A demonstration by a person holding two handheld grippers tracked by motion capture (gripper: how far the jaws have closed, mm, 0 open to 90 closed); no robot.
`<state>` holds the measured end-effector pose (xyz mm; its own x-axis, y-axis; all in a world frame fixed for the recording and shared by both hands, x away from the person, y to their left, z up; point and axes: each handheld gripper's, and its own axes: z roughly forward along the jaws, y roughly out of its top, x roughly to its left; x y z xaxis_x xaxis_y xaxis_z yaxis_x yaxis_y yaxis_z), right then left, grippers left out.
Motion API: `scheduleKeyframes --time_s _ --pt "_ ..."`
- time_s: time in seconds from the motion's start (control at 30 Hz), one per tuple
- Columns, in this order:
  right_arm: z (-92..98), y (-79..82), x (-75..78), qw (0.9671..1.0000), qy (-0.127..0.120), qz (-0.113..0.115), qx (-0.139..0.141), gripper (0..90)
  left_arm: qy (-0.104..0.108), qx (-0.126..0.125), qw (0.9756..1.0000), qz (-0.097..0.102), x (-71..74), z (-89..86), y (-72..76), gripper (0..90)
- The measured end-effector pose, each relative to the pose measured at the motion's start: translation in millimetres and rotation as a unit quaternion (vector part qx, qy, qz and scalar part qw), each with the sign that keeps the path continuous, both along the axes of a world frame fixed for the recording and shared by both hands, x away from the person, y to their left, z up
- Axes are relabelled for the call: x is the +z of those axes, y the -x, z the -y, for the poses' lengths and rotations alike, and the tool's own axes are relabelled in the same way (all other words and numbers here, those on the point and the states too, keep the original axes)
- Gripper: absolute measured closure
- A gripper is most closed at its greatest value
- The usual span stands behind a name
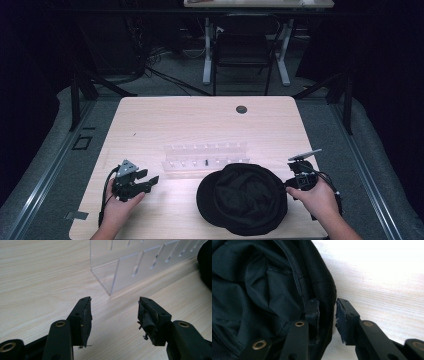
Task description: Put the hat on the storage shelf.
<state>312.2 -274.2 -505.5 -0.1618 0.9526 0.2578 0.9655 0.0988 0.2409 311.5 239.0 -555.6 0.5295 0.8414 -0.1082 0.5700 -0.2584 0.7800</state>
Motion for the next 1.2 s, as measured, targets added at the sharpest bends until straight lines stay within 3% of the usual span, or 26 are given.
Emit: scheduleKeyframes --time_s 0.13,0.23,0.27,0.5,0.6,0.7,0.83,1.0,1.07,1.2 --pt "-0.3 -1.2 -2.8 0.9999 -0.011 -0.007 -0.007 82.2 0.0 0.0 1.0 0.001 0.1 -0.1 0.0 44.8" --pt "1.6 -2.0 -0.7 0.9995 -0.006 -0.031 0.006 87.5 0.0 0.0 1.0 0.0 0.0 0.0 -0.1 44.8" --pt "1.6 -1.4 -0.2 0.9995 -0.005 -0.03 -0.002 87.7 0.0 -0.001 1.0 0.001 0.0 -0.1 0.0 44.8" --pt "13.4 -1.4 5.7 0.9988 0.006 -0.046 -0.018 87.8 -0.001 -0.001 1.0 -0.001 0.1 0.4 0.2 44.8" --pt "20.0 -1.6 2.7 0.9984 -0.011 -0.048 -0.027 84.3 -0.001 -0.001 1.0 0.001 -0.4 1.2 0.1 44.9" --pt "21.0 -2.2 0.2 0.9985 -0.011 -0.051 -0.019 82.2 -0.002 -0.002 1.0 0.0 -0.9 2.3 0.0 44.8" --pt "20.1 -3.4 -5.4 0.9982 -0.022 -0.044 -0.033 82.2 -0.004 -0.004 1.0 -0.002 -0.6 2.4 0.2 44.8" --pt "23.4 -5.6 -8.7 0.9976 -0.016 -0.065 -0.019 81.0 -0.002 -0.002 1.0 0.0 -1.0 2.4 -0.1 44.8" --pt "22.2 -5.1 -12.0 0.9971 -0.026 -0.064 -0.034 80.8 -0.002 -0.003 1.0 0.001 -1.0 2.5 0.0 44.8" --pt "24.1 -5.7 -16.1 0.9964 -0.033 -0.07 -0.035 82.5 -0.005 -0.005 1.0 -0.001 -0.5 2.4 0.1 44.8"
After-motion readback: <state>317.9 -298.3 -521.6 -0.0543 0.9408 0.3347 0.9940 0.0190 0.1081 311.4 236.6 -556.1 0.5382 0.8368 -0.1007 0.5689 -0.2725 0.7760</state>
